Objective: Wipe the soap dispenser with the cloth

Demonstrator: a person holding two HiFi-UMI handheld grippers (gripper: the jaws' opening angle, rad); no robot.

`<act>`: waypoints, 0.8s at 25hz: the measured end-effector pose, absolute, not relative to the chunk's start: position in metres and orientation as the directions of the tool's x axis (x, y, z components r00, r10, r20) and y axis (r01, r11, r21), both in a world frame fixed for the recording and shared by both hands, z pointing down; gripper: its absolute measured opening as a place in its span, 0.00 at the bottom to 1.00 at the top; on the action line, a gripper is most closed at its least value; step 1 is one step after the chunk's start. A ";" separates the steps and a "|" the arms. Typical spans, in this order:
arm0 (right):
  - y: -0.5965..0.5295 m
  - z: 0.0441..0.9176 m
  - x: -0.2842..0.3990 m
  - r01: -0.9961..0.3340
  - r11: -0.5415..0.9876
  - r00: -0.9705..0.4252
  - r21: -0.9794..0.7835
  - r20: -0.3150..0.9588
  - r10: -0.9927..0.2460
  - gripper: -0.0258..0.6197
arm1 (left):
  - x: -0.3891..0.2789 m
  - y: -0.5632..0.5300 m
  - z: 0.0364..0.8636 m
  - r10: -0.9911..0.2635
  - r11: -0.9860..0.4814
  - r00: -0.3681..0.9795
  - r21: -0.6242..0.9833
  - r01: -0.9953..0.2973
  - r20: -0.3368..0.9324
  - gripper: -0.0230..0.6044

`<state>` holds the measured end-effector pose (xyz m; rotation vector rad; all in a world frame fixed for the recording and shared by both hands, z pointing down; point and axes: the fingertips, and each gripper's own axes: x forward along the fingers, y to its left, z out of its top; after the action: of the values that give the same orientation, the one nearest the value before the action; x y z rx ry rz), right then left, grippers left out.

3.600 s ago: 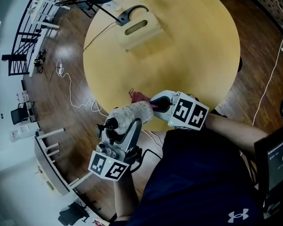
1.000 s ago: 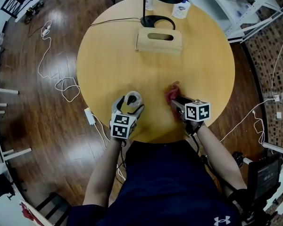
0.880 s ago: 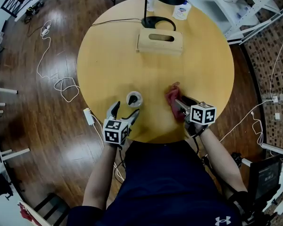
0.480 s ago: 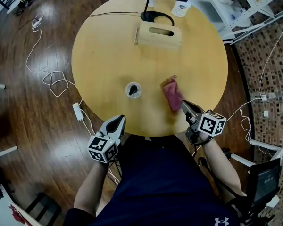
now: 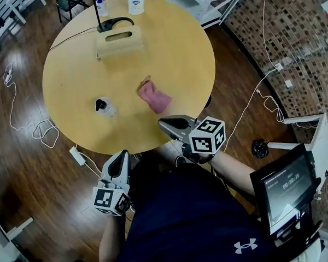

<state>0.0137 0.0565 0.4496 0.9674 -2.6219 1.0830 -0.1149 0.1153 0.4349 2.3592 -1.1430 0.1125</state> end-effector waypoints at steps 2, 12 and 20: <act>0.077 0.435 0.014 -0.565 0.614 -0.822 -0.550 0.310 -0.478 0.05 | -0.099 0.126 0.418 -0.723 -0.510 0.627 0.388 -0.767 0.290 0.04; 0.178 0.393 0.082 -0.428 0.691 -0.887 -0.583 0.124 -0.445 0.05 | 0.003 0.211 0.391 -0.750 -0.431 0.538 0.332 -0.839 0.385 0.04; 0.205 0.389 0.106 -0.536 0.691 -0.834 -0.486 0.176 -0.523 0.06 | 0.030 0.219 0.388 -0.754 -0.469 0.568 0.335 -0.817 0.329 0.04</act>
<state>0.1057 0.2050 0.3887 0.8978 -2.8667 0.8351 0.0296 0.2192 0.3884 2.3480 -1.2635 0.1854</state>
